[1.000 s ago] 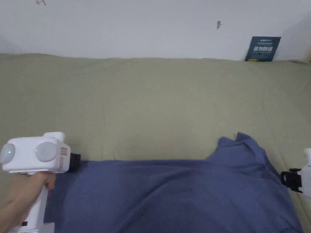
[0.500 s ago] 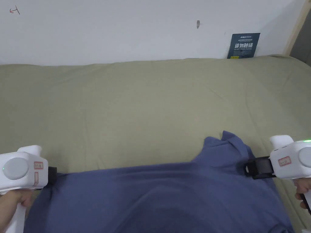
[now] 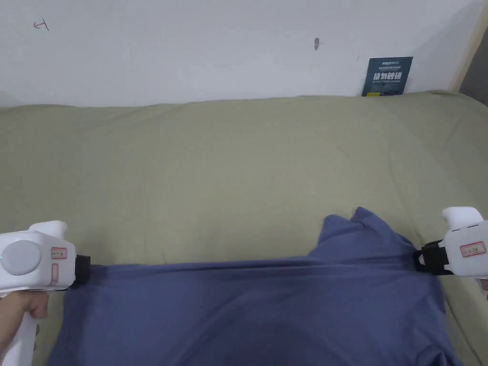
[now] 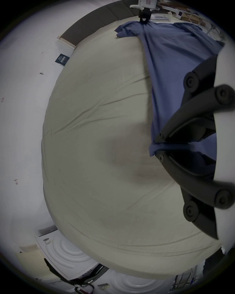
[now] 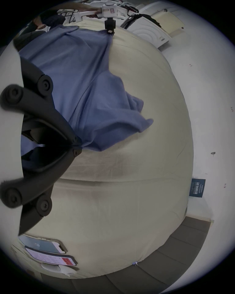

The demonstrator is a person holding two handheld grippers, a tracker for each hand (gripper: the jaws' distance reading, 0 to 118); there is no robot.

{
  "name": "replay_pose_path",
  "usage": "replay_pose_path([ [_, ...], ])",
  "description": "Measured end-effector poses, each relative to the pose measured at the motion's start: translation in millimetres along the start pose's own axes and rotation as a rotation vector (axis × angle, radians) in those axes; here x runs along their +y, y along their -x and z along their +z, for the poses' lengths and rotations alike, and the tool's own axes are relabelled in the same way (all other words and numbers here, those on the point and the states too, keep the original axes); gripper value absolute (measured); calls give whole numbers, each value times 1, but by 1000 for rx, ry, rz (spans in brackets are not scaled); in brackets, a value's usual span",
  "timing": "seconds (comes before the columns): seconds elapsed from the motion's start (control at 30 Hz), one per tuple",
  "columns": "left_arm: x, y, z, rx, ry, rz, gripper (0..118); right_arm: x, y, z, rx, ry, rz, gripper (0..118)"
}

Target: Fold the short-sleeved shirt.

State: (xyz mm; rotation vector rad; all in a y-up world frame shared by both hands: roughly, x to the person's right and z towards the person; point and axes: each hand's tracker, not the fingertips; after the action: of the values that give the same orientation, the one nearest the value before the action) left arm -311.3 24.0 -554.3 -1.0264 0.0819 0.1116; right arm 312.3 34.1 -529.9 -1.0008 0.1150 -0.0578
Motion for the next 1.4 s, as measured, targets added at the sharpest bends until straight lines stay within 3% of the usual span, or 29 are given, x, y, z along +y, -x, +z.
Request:
replay_pose_path([
  [0.3, -38, 24, 78, -18, -61, 33, 8, -30, 16, 75, 41, -74, -13, 2],
  [0.57, -100, 59, 136, -10, -90, 49, 8, -94, 17, 132, 75, -126, -45, 2],
  [0.77, -122, 68, 124, -17, -57, 98, 6, -112, 23, 129, 78, -107, -33, 2],
  [0.87, -116, 52, 112, -78, -17, 37, 6, -106, 26, 125, 81, -107, -47, 2],
  [0.9, -112, 47, 106, -91, 7, 12, 17, -104, 27, 125, 83, -108, -42, 2],
  [0.93, -107, 42, 99, -99, 11, 14, 78, -102, 26, 124, 82, -106, -38, 2],
  [0.97, -99, 37, 91, -79, 9, 19, 118, -100, 27, 124, 83, -100, -32, 2],
  [1.1, -40, 29, 58, -64, 11, 22, 115, -95, 24, 119, 71, -80, -13, 2],
  [1.13, -77, 16, 51, -69, 34, 51, 115, -94, 22, 117, 69, -72, -11, 2],
  [1.27, -73, 8, 24, -13, 111, 8, 109, -90, 17, 108, 63, -60, -23, 2],
  [1.3, -76, 8, 23, -25, 94, 25, 94, -89, 17, 107, 61, -59, -25, 2],
  [1.37, -78, 11, 24, -55, 61, 73, 0, -88, 16, 105, 62, -60, -28, 2],
  [1.4, -74, 13, 31, -61, 37, 68, 0, -87, 16, 105, 63, -58, -27, 2],
])
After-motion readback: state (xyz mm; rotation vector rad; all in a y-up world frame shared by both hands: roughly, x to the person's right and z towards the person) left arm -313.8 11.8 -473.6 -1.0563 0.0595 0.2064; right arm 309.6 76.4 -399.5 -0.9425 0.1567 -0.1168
